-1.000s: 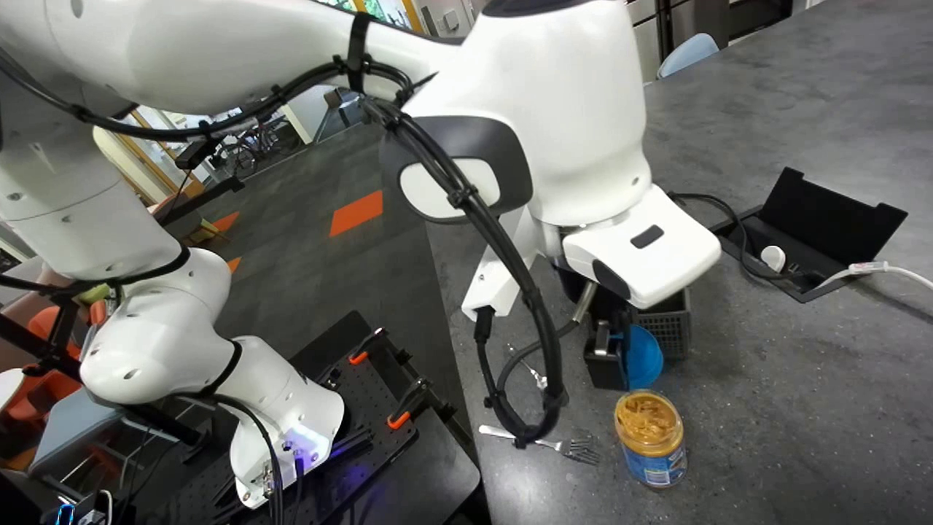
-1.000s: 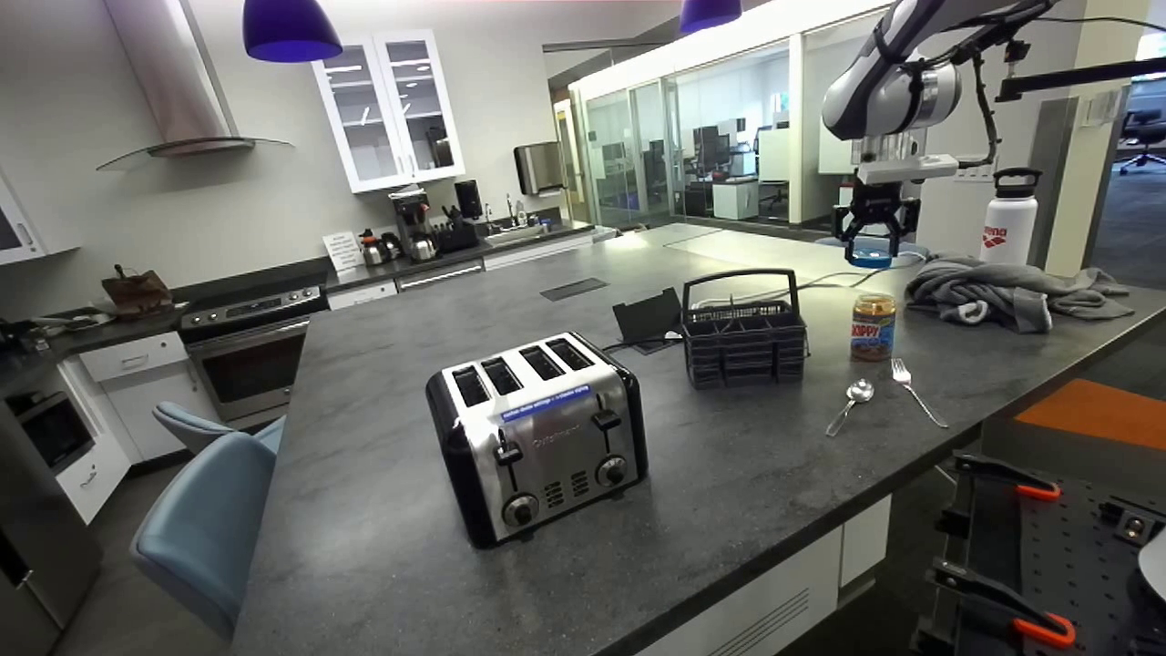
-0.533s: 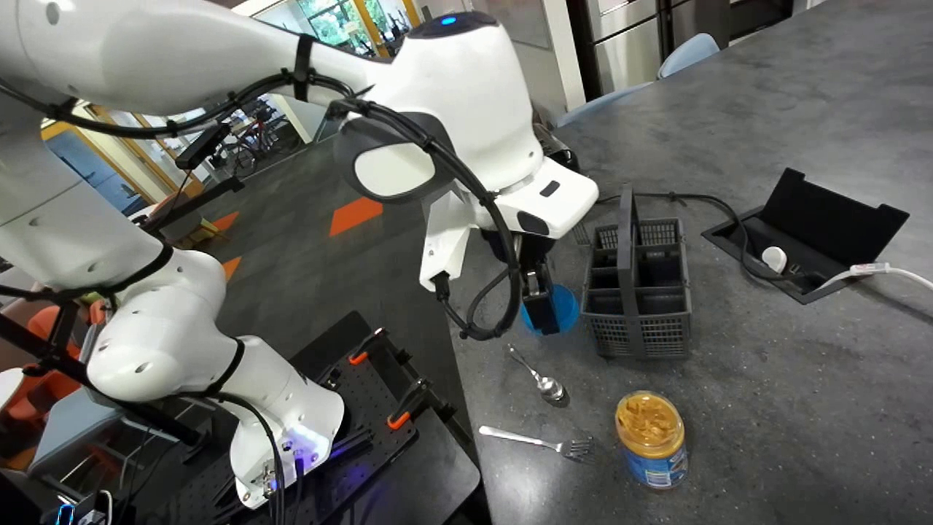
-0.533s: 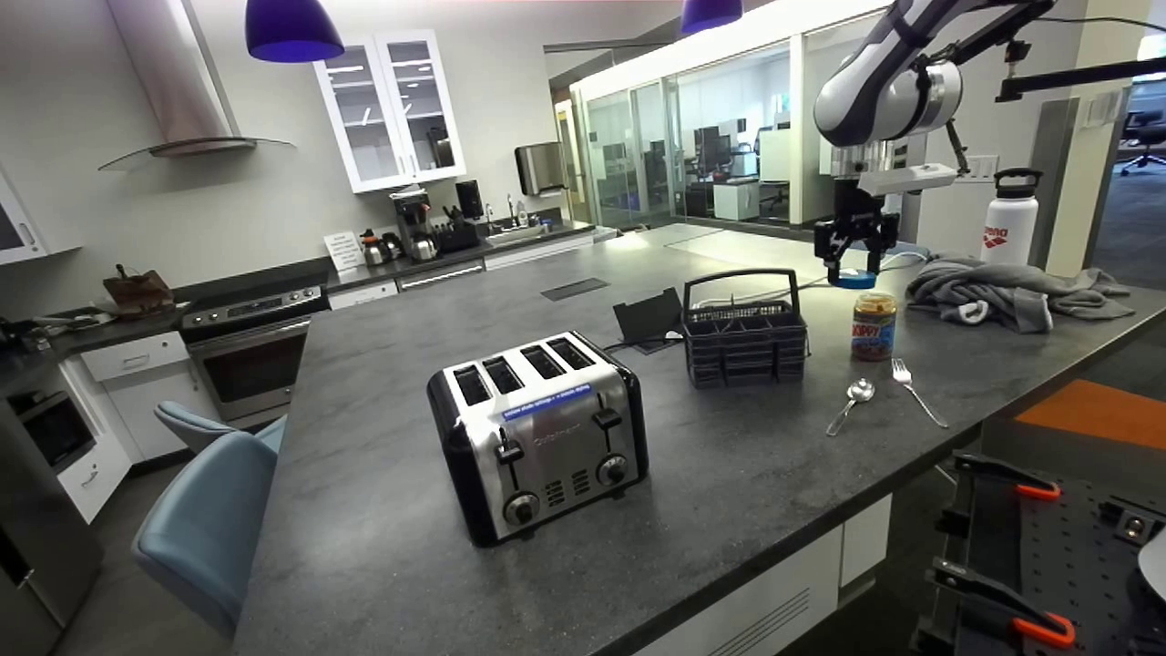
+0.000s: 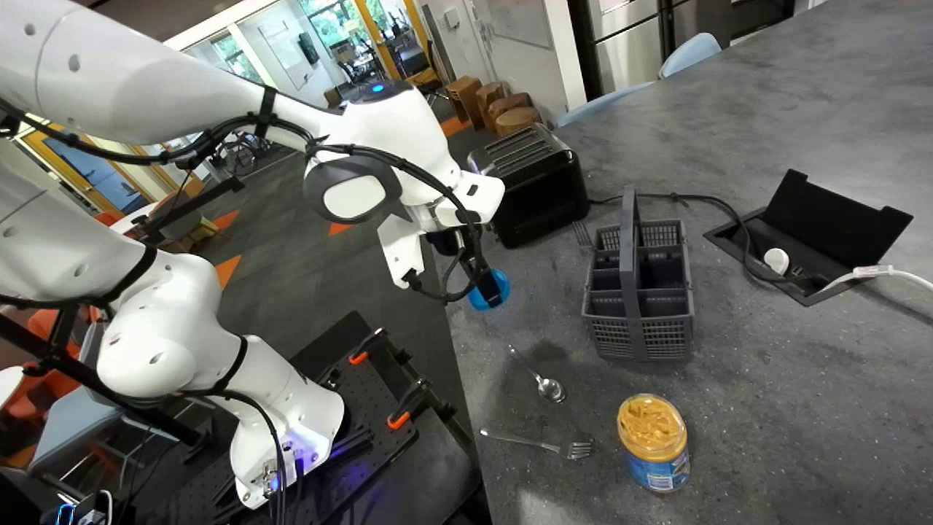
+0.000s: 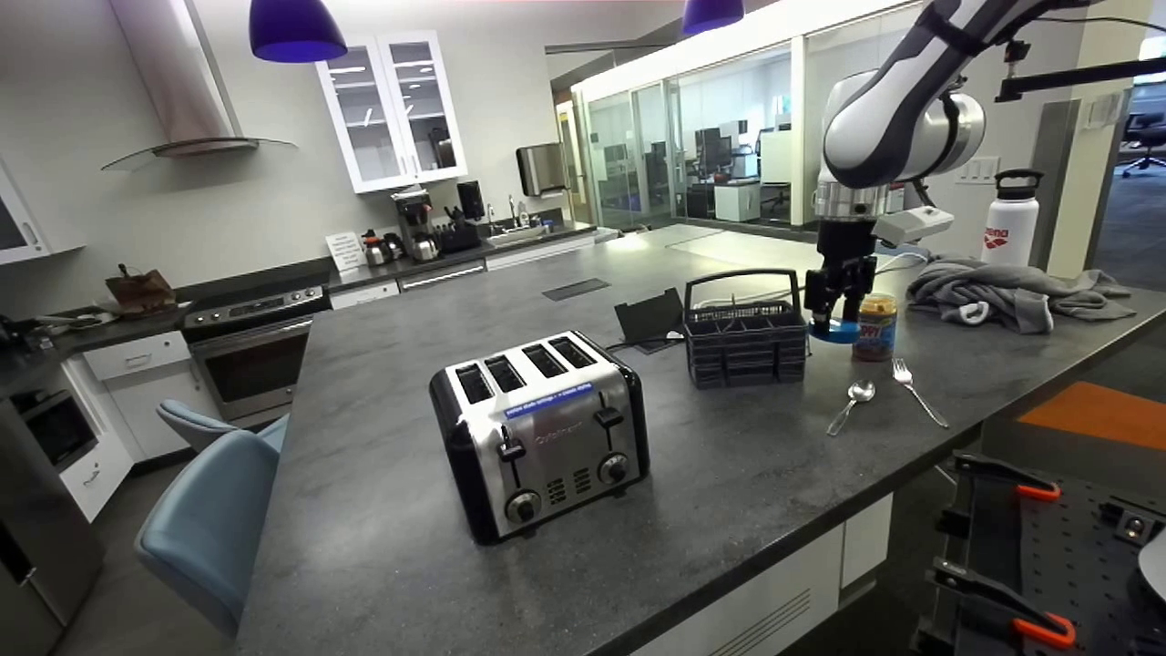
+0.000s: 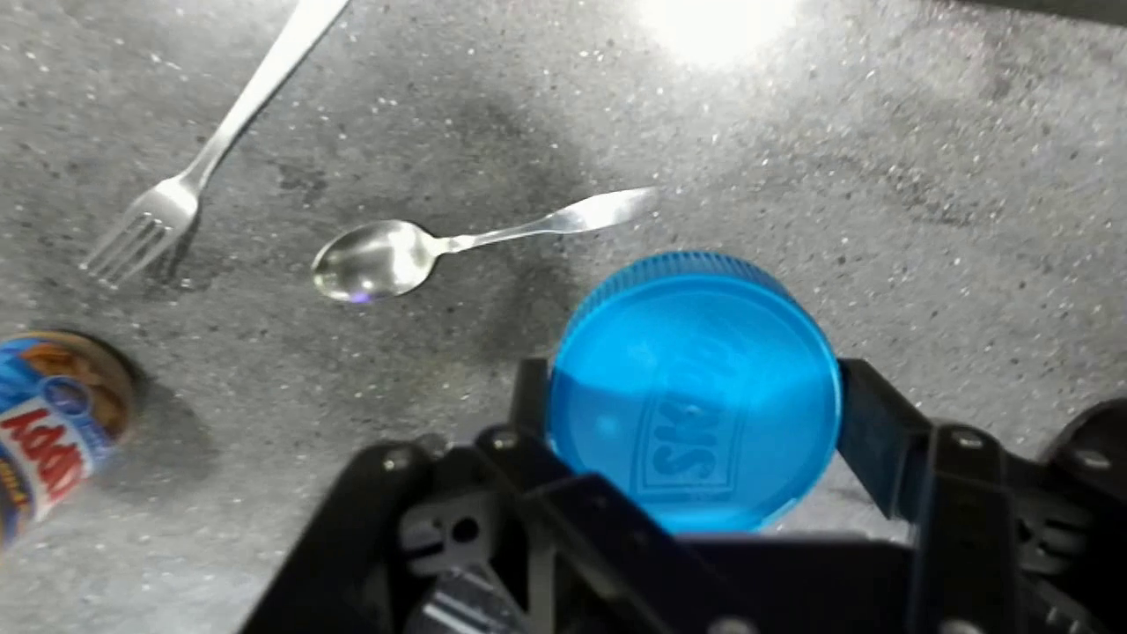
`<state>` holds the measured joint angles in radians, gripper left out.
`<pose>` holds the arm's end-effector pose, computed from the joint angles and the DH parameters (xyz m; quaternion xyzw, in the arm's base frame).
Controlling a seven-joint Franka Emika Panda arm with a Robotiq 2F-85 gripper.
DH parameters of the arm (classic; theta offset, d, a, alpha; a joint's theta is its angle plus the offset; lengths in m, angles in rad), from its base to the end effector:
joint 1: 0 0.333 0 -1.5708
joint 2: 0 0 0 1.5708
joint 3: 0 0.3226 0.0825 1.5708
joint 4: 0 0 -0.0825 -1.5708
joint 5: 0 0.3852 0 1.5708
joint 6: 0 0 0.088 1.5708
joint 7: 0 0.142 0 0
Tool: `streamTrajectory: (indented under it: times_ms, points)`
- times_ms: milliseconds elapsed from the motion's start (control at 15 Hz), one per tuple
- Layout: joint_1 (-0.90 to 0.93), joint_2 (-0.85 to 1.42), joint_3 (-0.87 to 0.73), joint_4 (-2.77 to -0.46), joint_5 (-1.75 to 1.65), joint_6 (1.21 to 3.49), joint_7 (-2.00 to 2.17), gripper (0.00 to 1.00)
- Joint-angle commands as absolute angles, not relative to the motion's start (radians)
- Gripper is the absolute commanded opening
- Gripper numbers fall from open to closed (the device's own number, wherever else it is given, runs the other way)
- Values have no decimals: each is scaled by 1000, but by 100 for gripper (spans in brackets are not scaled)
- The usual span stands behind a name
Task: Put the blue lid on the counter top
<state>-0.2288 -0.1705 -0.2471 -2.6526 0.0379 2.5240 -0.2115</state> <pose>0.3766 -0.1891 0.2708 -0.9887 0.1455 -0.0278 0.0241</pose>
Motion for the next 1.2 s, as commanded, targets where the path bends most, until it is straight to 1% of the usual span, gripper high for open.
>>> streamTrajectory:
  times_ms: [0, 333, 400, 600, 867, 1133]
  points:
    - [-211, -179, -244, -2683, 37, 2555, -219, 79]
    - [-198, -190, -241, -2724, 37, 2593, -234, 79]
    - [-188, -161, -235, -2716, 45, 2624, -231, 54]
    - [-137, -72, -180, -2682, 38, 2673, -197, 54]
    - [-89, 106, -98, -2596, -30, 2716, -104, 54]
    - [-57, 274, -95, -2500, -113, 2708, -14, 54]
